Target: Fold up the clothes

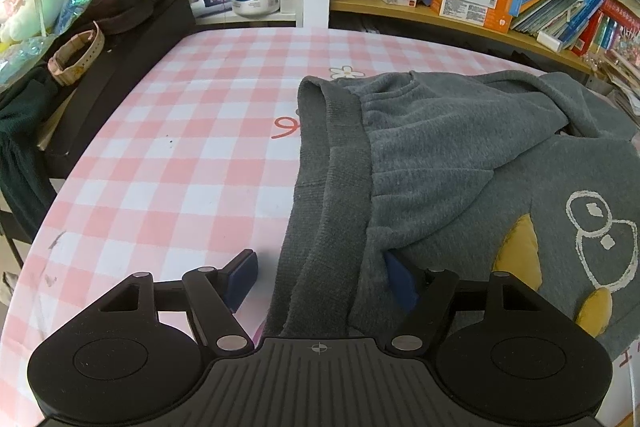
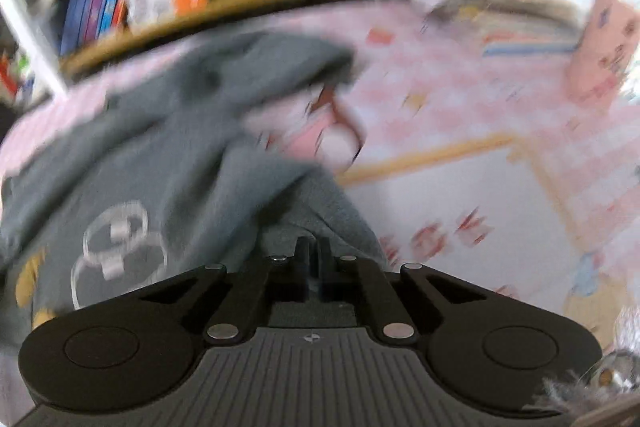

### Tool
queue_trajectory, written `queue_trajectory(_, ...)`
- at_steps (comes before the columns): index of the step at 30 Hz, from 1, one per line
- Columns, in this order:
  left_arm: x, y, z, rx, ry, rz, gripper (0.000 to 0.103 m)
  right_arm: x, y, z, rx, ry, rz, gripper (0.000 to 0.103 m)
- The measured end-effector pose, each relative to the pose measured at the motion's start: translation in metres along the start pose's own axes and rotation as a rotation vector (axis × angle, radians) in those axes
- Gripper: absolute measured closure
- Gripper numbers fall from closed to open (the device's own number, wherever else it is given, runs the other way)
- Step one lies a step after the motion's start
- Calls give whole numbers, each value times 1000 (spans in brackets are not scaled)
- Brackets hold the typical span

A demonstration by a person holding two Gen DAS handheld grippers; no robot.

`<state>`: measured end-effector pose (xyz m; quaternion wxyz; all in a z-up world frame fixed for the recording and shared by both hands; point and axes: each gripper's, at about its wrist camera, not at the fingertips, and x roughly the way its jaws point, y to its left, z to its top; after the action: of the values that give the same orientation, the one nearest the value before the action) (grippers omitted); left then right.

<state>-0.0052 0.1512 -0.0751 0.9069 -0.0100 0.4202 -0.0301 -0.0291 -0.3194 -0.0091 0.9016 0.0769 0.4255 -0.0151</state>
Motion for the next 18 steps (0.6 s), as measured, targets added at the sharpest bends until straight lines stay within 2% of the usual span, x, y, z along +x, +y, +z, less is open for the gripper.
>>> queue_trajectory(4, 0, 0, 0, 1, 3, 1, 30, -43, -9, 26, -50, -123, -54, 100)
queue_trajectory(6, 0, -1, 1, 3, 4, 2, 30, -56, -17, 36, -80, -152, -90, 99)
queue_trajectory(9, 0, -1, 1, 6, 6, 1, 30, -57, -43, 40, -25, -143, -116, 99)
queue_trajectory(12, 1, 0, 2, 9, 10, 0, 30, -46, -69, 37, 38, -113, -182, 99)
queue_trajectory(16, 1, -2, 3, 16, 16, 3, 30, -39, -90, 29, 105, -81, -226, 98)
queue_trajectory(17, 1, -2, 3, 17, 17, 5, 29, -38, -92, 27, 119, -75, -220, 97)
queue_trajectory(18, 2, -2, 3, 18, 18, 7, 29, -37, -91, 24, 130, -72, -203, 90)
